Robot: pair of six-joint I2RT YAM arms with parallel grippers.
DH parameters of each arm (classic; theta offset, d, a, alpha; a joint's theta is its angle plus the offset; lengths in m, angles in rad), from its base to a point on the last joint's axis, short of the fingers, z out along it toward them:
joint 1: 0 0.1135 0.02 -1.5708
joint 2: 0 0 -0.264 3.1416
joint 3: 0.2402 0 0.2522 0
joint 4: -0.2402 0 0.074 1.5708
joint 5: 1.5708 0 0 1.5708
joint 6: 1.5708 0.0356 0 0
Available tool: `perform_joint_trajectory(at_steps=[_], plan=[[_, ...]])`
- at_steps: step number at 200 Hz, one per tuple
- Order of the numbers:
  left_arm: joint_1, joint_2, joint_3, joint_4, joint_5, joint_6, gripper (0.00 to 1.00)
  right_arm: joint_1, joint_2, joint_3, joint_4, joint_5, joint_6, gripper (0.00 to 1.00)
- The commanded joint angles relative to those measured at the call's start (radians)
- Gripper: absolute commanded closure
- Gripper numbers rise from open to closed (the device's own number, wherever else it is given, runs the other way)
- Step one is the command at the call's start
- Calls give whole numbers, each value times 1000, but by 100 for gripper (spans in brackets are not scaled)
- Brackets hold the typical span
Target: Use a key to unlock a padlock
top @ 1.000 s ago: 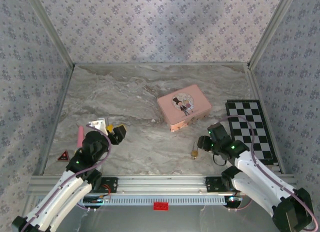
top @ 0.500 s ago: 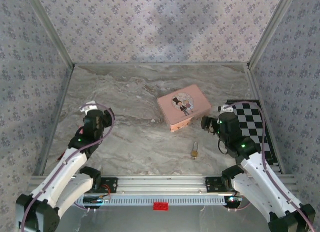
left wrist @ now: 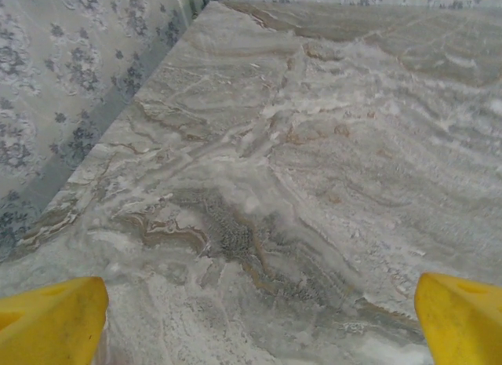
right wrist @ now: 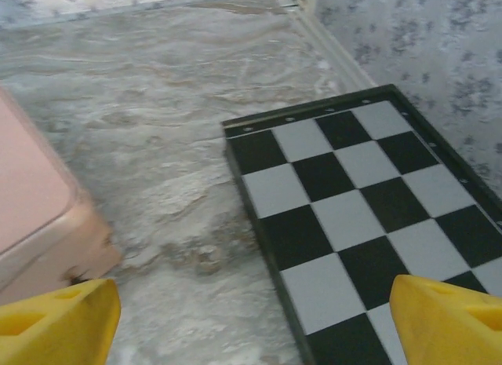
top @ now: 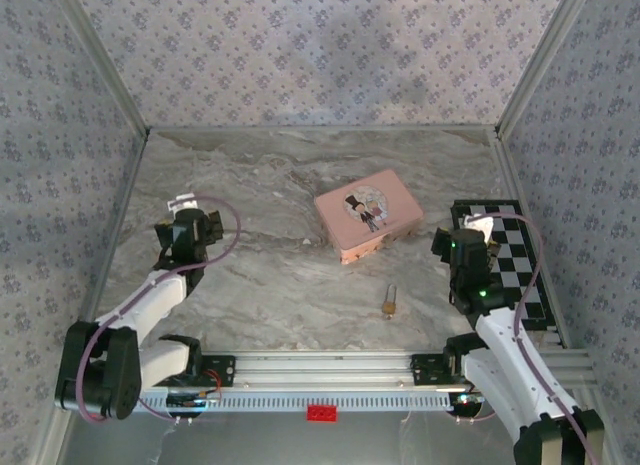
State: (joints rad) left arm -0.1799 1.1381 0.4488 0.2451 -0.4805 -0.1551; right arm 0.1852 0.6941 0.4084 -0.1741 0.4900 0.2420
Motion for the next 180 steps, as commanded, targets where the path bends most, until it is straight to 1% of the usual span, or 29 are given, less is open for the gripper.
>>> perform_joint_trajectory(at_steps=[1,15,30,35,42,48,72,83,89,100,106,111,115,121,125,130,143,147,154,162,175,180], plan=[[29,64,-21,167,77,103,0,-19,17,-56,151,101,-28,10],[35,107,-29,208,91,130,0,-26,53,-100,255,99,-48,10],[39,157,-49,301,114,157,0,-32,134,-120,397,24,-130,9],[44,175,-51,328,125,164,0,-31,169,-112,416,0,-139,8],[47,184,-35,309,145,172,0,-32,218,-100,437,-32,-152,7],[52,200,-36,339,161,183,0,-34,266,-94,473,-47,-173,6],[64,242,-51,462,159,215,0,-44,422,-69,587,-81,-227,4],[79,245,-31,421,176,199,0,-58,469,-63,635,-104,-244,3],[85,250,-31,427,194,201,0,-69,489,-62,655,-126,-247,3],[85,245,-35,432,210,201,0,-98,513,-59,685,-214,-250,3],[86,248,-54,471,219,190,0,-111,526,-62,726,-243,-269,3],[100,268,-88,543,251,183,0,-117,537,-67,755,-272,-283,2],[109,298,-117,635,272,177,0,-120,546,-70,771,-298,-301,2],[120,351,-138,733,273,162,0,-130,560,-70,784,-324,-302,2],[127,379,-135,759,274,156,0,-136,568,-68,791,-337,-302,2],[135,392,-119,736,286,151,0,-145,580,-66,801,-349,-301,2],[147,393,-57,605,350,158,0,-166,599,-61,821,-379,-299,1],[158,393,-56,604,367,151,0,-174,607,-63,838,-392,-298,1],[162,399,-47,597,351,141,0,-188,618,-66,867,-408,-290,1],[171,396,-41,577,362,132,0,-208,632,-70,899,-438,-281,1],[178,397,-39,575,369,126,0,-250,696,-79,984,-524,-243,1],[180,397,-38,573,375,124,0,-257,717,-78,1001,-531,-241,1]])
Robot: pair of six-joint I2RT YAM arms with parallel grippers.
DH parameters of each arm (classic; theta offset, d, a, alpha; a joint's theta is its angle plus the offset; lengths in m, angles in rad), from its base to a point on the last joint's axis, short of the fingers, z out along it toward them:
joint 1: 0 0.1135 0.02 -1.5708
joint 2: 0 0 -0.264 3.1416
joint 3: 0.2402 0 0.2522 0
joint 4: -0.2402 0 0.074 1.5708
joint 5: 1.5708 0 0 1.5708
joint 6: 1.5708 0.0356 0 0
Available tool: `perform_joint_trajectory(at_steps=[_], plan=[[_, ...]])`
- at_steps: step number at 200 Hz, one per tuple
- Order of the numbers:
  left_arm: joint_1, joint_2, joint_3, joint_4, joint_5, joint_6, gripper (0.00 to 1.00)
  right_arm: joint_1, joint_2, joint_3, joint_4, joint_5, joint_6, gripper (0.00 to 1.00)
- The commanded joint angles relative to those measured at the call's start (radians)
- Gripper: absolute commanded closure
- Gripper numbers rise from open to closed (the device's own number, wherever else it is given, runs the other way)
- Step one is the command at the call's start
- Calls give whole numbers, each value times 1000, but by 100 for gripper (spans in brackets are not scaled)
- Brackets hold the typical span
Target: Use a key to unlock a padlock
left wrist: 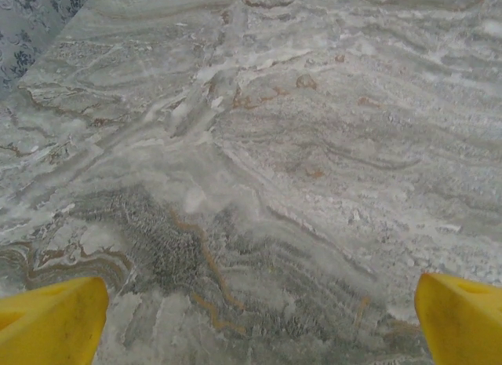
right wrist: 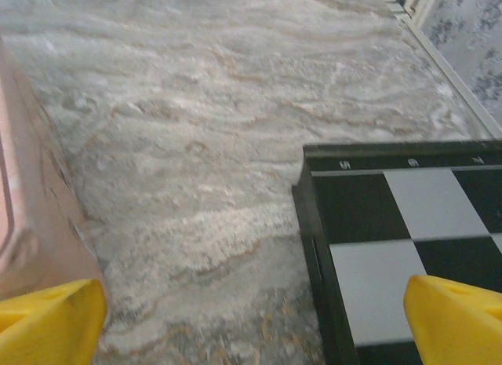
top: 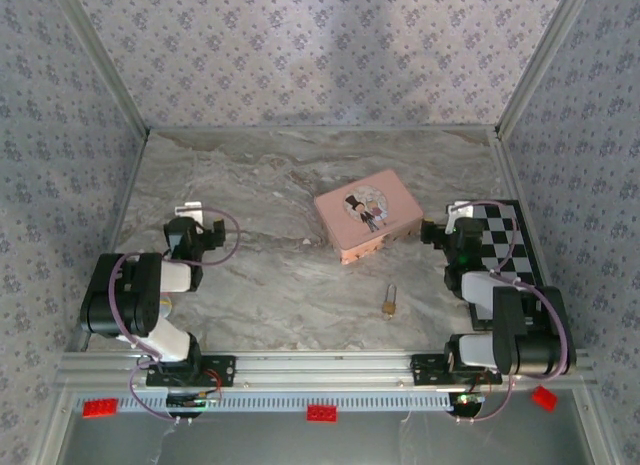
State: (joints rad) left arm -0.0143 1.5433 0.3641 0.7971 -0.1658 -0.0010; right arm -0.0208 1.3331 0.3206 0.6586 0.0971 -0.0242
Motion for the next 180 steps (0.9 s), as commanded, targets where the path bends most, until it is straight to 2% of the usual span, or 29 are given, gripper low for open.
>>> perform_joint_trajectory(at_steps=[1,38,140,180], plan=[[16,-9,47,21,62,-30,0,-51,81,10,169,-139,26,1],[17,-9,47,22,65,-30,0,-42,188,64,167,-134,9,1],[17,-8,47,22,65,-30,0,7,190,63,171,-20,-9,1],[17,-8,47,22,65,-29,0,-6,193,71,156,-50,-3,1]])
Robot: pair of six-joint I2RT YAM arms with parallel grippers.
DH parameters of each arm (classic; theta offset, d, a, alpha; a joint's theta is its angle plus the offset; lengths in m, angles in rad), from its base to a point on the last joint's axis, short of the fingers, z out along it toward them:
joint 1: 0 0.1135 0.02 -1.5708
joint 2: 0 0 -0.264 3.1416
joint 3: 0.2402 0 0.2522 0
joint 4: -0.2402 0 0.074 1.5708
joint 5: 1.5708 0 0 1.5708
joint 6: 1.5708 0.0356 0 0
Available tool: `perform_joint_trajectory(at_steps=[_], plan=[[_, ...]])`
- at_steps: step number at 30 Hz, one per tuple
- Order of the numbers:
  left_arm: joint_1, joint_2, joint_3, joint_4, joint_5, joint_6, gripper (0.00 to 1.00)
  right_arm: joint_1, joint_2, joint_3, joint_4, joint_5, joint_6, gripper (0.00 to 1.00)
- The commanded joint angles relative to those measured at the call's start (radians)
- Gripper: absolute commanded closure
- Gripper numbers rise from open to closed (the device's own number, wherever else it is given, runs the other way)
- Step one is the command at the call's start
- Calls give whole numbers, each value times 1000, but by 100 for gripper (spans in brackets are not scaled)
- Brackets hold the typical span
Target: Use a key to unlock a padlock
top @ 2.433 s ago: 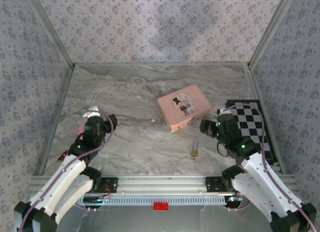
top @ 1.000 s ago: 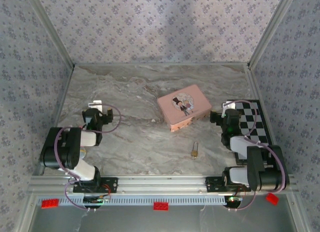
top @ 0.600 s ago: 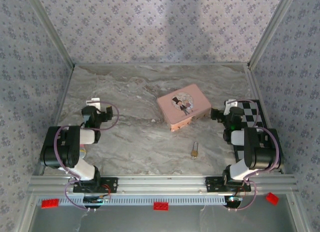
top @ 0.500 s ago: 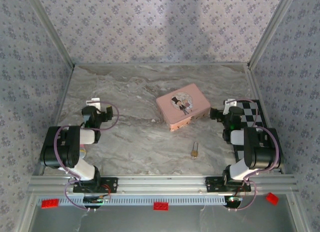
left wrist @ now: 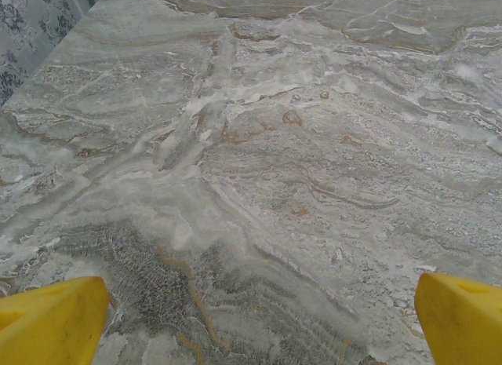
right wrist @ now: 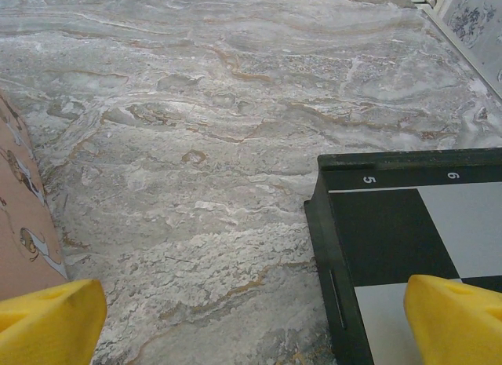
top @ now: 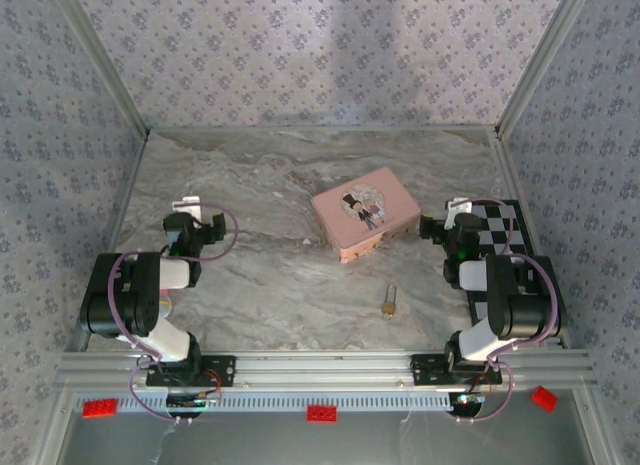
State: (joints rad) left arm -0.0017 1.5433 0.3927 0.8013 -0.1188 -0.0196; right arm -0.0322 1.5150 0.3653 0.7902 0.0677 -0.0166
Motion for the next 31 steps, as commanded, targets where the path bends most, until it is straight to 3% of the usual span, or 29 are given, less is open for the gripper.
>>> perform_joint_trajectory(at_steps=[1,31], plan=[[4,-8,18,18,18,-10,0,6,9,25,25,-20,-11,1],[4,-9,17,19,18,-10,0,11,8,16,46,10,-8,1]])
